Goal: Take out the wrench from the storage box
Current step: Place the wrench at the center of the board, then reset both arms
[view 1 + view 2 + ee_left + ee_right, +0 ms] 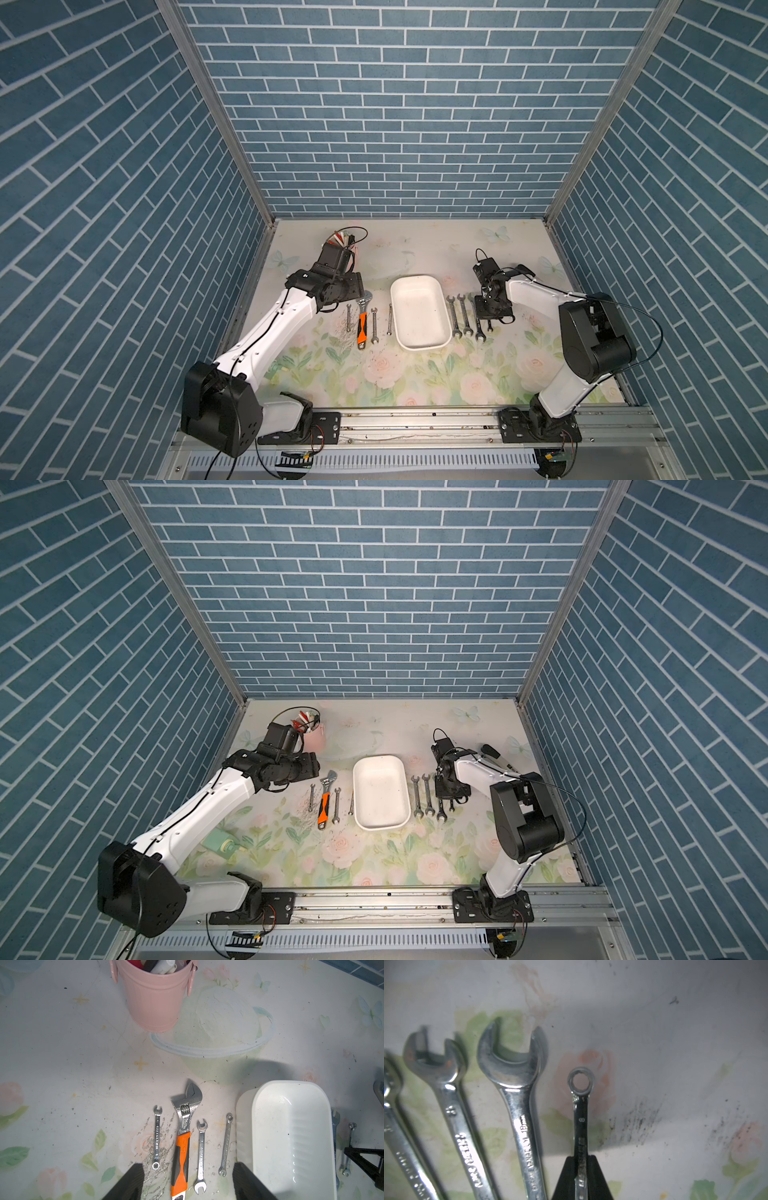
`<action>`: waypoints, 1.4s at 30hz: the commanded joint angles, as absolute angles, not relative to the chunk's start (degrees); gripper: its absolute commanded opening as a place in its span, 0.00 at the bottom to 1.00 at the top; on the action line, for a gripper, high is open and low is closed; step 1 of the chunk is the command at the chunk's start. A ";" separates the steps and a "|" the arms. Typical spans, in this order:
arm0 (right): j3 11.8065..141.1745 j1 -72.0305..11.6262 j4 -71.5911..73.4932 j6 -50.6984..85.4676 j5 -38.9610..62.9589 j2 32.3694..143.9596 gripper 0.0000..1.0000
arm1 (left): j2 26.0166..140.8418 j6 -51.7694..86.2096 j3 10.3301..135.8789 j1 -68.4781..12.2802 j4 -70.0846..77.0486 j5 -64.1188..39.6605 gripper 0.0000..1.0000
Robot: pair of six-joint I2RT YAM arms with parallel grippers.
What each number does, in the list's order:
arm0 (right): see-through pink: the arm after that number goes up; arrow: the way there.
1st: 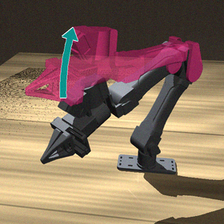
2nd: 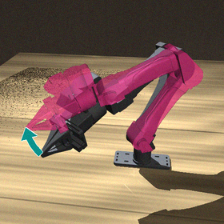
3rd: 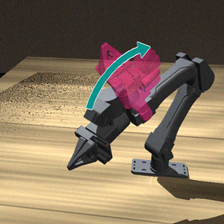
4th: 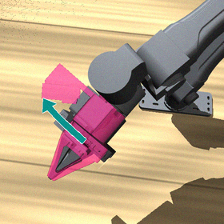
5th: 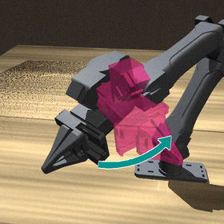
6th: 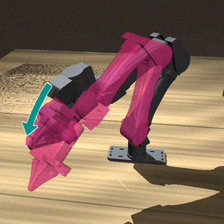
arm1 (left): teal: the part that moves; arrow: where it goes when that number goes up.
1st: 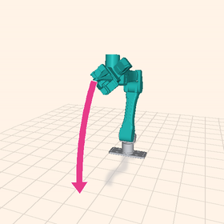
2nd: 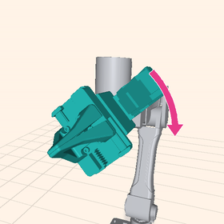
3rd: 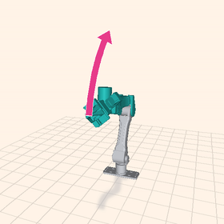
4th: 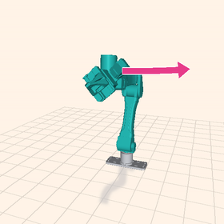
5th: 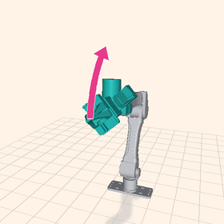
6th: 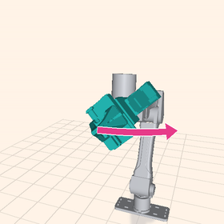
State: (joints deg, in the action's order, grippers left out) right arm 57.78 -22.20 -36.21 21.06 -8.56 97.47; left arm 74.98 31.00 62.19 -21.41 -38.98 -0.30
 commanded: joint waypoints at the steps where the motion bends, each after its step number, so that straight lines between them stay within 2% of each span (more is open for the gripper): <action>1: 57.18 -21.62 -34.80 19.29 -7.99 97.81 0.14 | 75.30 31.11 64.11 -21.60 -38.63 -0.18 0.73; 5: 58.07 -21.36 -35.74 19.16 -8.99 95.62 0.33 | 75.70 30.61 65.84 -21.60 -39.16 0.90 0.74; 8: 59.72 -21.25 -37.24 19.07 -10.92 92.23 0.45 | 74.30 29.96 66.83 -21.62 -38.06 2.09 0.83; 13: 62.08 -21.09 -35.47 18.34 -15.88 84.59 0.52 | 69.41 30.04 65.07 -21.61 -30.06 6.32 0.93; 16: 58.50 -21.05 -26.91 16.11 -20.22 78.13 0.62 | 65.69 30.07 61.88 -21.62 -23.58 13.65 1.00; 21: 50.96 -20.87 -13.89 14.54 -25.74 69.27 0.82 | 60.67 29.84 52.70 -21.32 -12.38 30.42 1.00; 26: 35.83 -19.07 10.18 8.06 -29.11 61.55 0.99 | 59.88 21.38 40.15 -20.05 5.39 41.96 1.00; 29: 29.08 -17.34 21.44 5.65 -31.46 61.08 1.00 | 60.44 17.53 32.02 -17.20 17.26 44.50 1.00; 33: 21.14 -12.98 38.55 3.66 -32.17 65.75 1.00 | 62.83 16.75 23.61 -11.22 28.52 40.40 1.00; 35: 18.19 -10.65 46.41 3.50 -29.20 69.60 1.00 | 65.85 13.01 20.53 -8.35 35.99 33.72 1.00; 39: 18.82 -7.34 51.26 3.59 -22.85 76.73 1.00 | 72.92 5.91 18.63 -5.02 47.80 22.58 1.00; 42: 18.56 -5.97 56.79 1.53 -20.61 81.54 1.00 | 78.57 3.96 18.94 -2.82 53.11 18.14 1.00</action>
